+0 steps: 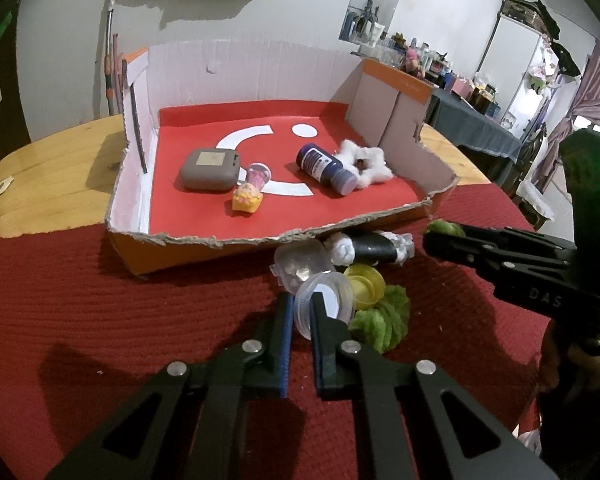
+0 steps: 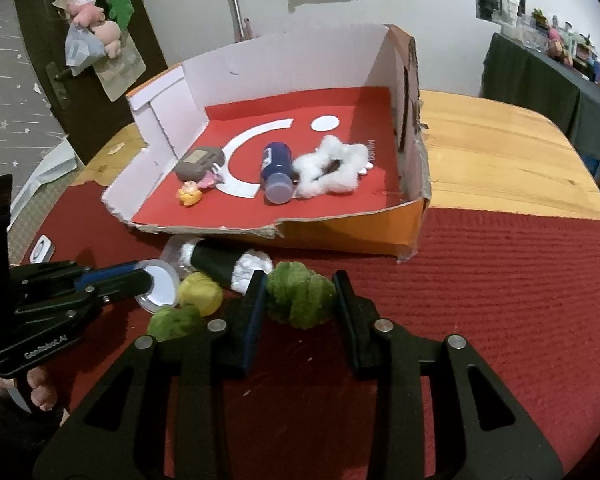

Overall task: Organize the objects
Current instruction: 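Lift the green ball and clear lid off the cloth with both tools, then carry the green ball and clear lid into the box with both tools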

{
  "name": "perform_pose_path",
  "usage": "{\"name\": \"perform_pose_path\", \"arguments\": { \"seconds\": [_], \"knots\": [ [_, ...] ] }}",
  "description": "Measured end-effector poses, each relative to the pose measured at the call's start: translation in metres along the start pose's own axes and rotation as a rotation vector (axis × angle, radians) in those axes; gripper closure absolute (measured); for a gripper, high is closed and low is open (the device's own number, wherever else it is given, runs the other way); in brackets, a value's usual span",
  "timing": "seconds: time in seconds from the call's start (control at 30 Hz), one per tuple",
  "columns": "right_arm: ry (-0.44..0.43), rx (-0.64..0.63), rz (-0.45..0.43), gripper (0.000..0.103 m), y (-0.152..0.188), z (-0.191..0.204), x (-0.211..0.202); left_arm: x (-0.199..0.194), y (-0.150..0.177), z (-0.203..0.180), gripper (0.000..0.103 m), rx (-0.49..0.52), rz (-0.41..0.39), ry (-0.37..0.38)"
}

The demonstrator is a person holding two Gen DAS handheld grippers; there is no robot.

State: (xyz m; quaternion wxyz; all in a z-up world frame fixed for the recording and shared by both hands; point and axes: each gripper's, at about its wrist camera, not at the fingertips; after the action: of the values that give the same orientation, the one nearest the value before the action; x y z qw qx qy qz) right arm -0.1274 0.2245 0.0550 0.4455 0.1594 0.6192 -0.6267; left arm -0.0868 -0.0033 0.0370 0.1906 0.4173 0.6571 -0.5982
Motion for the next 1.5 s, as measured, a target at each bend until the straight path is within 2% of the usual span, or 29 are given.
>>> {"name": "perform_pose_path", "arguments": {
  "seconds": [0.13,0.43,1.0,1.5],
  "knots": [
    [-0.009,-0.002,-0.004,0.072,0.0,0.004,-0.004,0.001,0.001,0.001,0.095,-0.005,0.003,0.001],
    [-0.016,0.001,-0.013,0.072,-0.001,0.004,-0.008,-0.011,-0.002,0.003,0.096,-0.027,-0.044,0.029],
    [-0.027,-0.019,-0.026,0.072,0.0,0.014,-0.017,-0.029,-0.004,-0.004,0.096,-0.012,-0.079,0.036],
    [-0.03,-0.054,-0.063,0.072,-0.014,0.024,-0.033,-0.035,-0.021,-0.004,0.096,-0.004,-0.119,0.037]
  ]
}}
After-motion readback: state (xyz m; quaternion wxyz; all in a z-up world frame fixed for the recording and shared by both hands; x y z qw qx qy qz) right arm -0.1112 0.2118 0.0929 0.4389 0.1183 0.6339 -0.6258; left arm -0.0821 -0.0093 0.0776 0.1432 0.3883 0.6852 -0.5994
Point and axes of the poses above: each gripper's, at about its wrist camera, not at the fingertips, and x roughly the way its jaws point, z to its left, y to its underside, and after that the axes turned 1 degree about y, right-handed
